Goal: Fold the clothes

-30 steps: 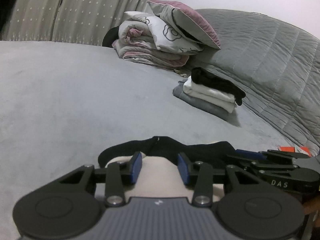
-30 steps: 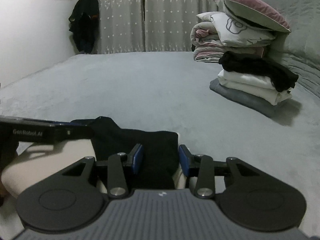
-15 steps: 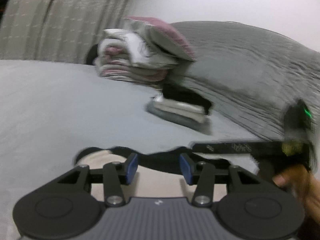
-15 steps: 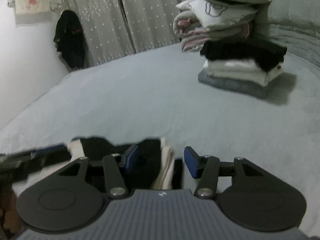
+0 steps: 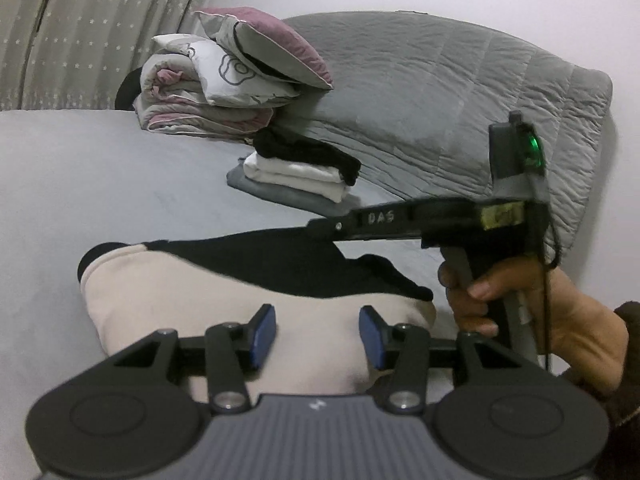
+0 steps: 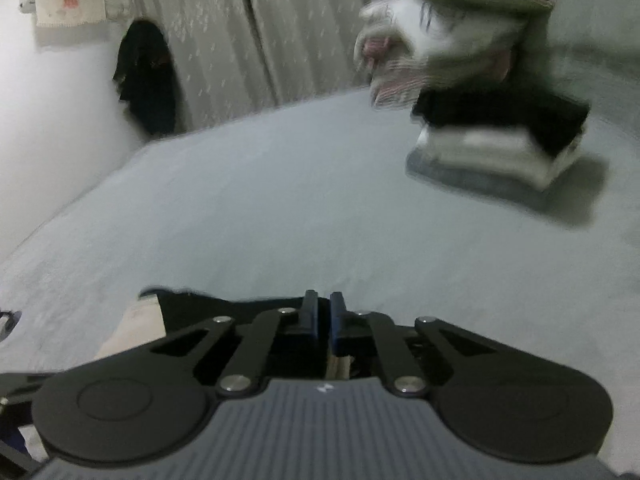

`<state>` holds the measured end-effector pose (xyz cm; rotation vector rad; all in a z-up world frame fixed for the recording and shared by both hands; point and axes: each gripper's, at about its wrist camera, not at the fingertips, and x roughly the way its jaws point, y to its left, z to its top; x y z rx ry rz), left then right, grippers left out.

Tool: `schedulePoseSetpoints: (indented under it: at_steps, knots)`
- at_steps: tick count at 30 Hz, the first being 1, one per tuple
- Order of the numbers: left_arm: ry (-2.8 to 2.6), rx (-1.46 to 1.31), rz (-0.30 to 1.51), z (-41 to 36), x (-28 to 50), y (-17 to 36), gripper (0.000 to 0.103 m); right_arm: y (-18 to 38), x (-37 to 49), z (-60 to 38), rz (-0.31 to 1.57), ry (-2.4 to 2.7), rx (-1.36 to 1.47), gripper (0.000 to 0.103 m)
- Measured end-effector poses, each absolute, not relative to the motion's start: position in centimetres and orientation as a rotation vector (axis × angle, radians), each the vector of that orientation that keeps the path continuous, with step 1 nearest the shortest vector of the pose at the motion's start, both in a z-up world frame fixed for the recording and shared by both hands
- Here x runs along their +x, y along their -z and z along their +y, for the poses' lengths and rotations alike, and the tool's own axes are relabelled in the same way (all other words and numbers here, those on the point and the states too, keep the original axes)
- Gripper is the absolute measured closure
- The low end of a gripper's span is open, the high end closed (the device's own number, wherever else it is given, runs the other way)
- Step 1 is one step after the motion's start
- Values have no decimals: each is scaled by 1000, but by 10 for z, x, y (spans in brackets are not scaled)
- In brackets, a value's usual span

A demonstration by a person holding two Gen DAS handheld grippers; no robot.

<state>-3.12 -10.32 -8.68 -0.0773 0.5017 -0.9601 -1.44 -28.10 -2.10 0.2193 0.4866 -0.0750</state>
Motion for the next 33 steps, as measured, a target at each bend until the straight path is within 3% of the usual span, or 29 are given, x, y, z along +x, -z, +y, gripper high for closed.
schedulePoseSetpoints:
  at_steps: [3, 6, 10, 18, 22, 24, 26, 33]
  knots:
    - [962, -73, 501, -105, -31, 88, 55, 42, -7, -287, 574, 115, 238, 100]
    - [960, -75, 500, -103, -32, 88, 55, 39, -11, -287, 546, 98, 239, 99]
    - [954, -79, 494, -99, -35, 83, 55, 26, -22, -284, 508, 75, 233, 87]
    - [923, -112, 496, -86, -31, 81, 55, 3, -47, -267, 446, -45, 162, 85]
    - [925, -84, 479, -85, -39, 89, 54, 13, -50, -249, 487, -92, 55, 72]
    - [933, -83, 478, -84, -40, 92, 54, 23, -53, -246, 506, -84, 14, 73]
    - [940, -76, 473, -84, -42, 95, 54, 33, -56, -245, 512, -73, -25, 81]
    - [922, -74, 487, -83, -44, 90, 53, 44, -61, -249, 472, -63, 9, 81]
